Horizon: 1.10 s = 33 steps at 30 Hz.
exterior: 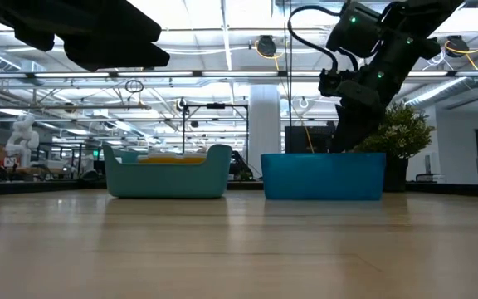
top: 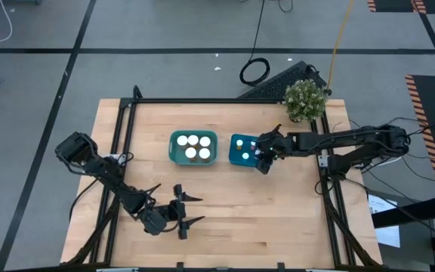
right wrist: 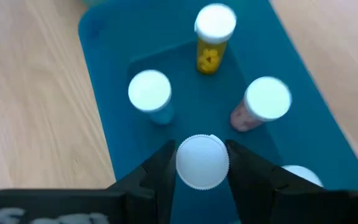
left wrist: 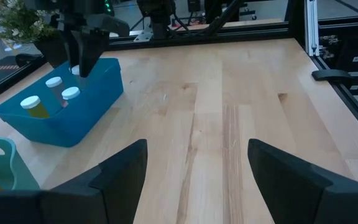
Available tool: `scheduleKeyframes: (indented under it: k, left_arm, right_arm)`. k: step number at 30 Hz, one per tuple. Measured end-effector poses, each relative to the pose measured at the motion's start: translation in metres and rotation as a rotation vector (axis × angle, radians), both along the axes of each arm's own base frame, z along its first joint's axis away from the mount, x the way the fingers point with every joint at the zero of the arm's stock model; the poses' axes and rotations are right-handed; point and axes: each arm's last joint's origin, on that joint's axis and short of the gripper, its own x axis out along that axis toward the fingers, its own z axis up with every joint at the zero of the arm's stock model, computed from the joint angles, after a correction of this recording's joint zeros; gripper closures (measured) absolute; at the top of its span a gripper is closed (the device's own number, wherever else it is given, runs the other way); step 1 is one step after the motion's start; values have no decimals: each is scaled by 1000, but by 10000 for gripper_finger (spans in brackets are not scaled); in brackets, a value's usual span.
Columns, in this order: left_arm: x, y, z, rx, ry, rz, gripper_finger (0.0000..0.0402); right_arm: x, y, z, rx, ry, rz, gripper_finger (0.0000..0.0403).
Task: Pick and place medicine bottles into bin by pill shape (circle, oval)
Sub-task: Put the small pink tablet bottle into the blue bin, then return to Home Position
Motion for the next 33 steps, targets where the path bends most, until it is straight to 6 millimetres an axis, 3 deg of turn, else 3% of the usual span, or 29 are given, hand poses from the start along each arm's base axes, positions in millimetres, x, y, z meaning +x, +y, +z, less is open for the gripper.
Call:
scheduleKeyframes:
  k: [11,26,33]
  left_arm:
    - [0,0,0,-1,0,2,124]
    - [0,0,0,-1,0,2,124]
    - [0,0,1,32,3,-9,124]
  right_arm:
    - [2,0,-4,14,8,-15,280]
    - [2,0,-4,20,3,-25,243]
    - [3,1,8,7,-79,-22,229]
